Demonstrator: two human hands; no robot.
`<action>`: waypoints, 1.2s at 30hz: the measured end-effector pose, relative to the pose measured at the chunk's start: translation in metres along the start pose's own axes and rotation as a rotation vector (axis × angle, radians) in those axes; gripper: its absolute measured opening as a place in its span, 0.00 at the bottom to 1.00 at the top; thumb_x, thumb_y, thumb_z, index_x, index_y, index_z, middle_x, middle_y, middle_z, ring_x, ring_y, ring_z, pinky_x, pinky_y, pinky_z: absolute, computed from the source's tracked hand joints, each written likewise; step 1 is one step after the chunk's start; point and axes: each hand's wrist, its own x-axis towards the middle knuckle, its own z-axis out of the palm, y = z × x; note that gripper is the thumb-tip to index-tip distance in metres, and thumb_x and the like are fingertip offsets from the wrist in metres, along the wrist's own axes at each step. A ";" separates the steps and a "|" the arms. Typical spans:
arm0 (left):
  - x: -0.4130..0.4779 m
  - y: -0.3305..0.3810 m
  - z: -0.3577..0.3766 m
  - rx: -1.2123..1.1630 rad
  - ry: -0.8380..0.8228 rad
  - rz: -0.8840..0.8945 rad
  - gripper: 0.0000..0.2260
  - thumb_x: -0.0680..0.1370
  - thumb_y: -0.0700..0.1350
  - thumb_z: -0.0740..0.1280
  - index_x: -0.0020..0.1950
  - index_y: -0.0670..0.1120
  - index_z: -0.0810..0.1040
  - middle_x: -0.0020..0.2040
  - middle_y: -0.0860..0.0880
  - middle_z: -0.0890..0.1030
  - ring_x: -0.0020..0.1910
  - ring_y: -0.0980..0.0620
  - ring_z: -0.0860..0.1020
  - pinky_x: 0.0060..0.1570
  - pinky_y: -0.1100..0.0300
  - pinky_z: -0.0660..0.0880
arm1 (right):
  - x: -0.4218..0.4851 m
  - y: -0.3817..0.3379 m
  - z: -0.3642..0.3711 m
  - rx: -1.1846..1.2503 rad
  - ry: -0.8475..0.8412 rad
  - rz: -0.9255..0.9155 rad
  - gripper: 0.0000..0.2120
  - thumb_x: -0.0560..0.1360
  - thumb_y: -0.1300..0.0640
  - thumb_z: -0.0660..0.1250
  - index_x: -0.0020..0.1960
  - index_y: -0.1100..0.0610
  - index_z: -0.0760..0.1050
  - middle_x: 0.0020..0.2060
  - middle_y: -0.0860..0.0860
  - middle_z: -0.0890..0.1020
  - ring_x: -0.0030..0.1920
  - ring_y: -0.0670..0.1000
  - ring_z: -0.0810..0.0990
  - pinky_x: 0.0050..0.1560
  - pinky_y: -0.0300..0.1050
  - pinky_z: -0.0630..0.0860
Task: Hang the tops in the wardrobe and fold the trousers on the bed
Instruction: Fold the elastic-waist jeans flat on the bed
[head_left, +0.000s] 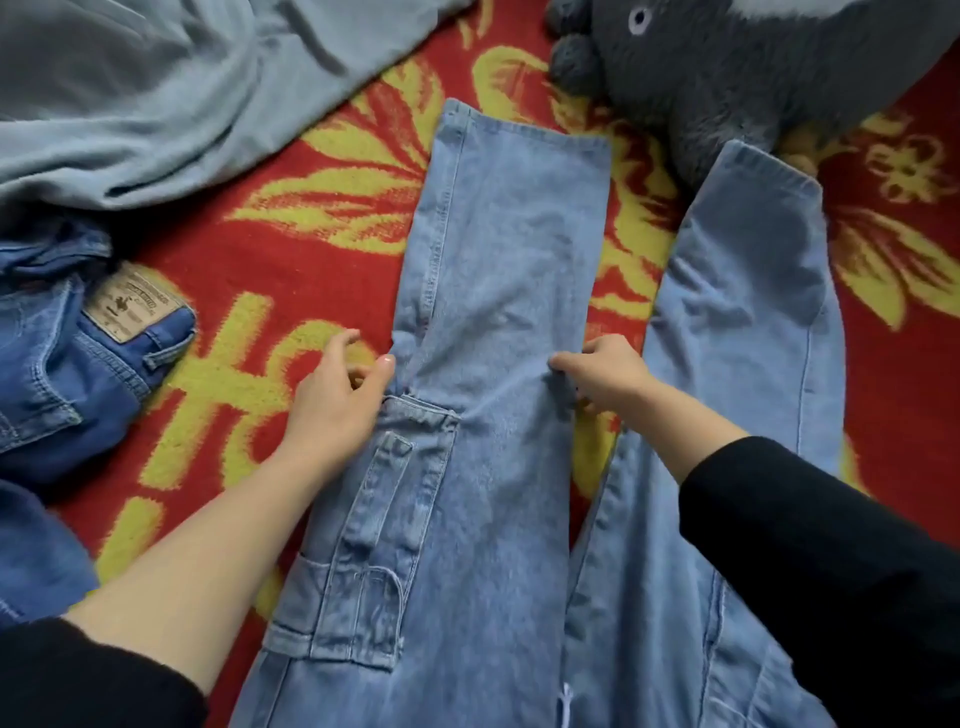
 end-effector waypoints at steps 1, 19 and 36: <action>-0.006 -0.003 -0.001 0.025 -0.011 -0.036 0.20 0.78 0.55 0.64 0.66 0.47 0.70 0.49 0.49 0.77 0.55 0.43 0.76 0.54 0.52 0.70 | -0.009 0.004 0.001 -0.022 -0.030 0.002 0.13 0.74 0.55 0.67 0.34 0.59 0.71 0.29 0.53 0.74 0.32 0.54 0.75 0.28 0.41 0.69; -0.257 -0.036 0.115 0.380 0.134 0.383 0.22 0.72 0.51 0.61 0.66 0.48 0.69 0.65 0.42 0.72 0.64 0.44 0.65 0.63 0.43 0.67 | -0.164 0.168 -0.027 -0.192 0.256 -0.102 0.06 0.74 0.60 0.64 0.50 0.59 0.77 0.39 0.54 0.78 0.45 0.57 0.78 0.42 0.43 0.65; -0.498 -0.023 0.264 0.737 -0.382 -0.006 0.51 0.54 0.42 0.81 0.75 0.50 0.63 0.73 0.38 0.65 0.68 0.28 0.65 0.55 0.29 0.67 | -0.266 0.324 -0.042 0.391 -0.065 0.245 0.18 0.74 0.54 0.71 0.57 0.60 0.69 0.40 0.55 0.79 0.31 0.49 0.77 0.29 0.43 0.73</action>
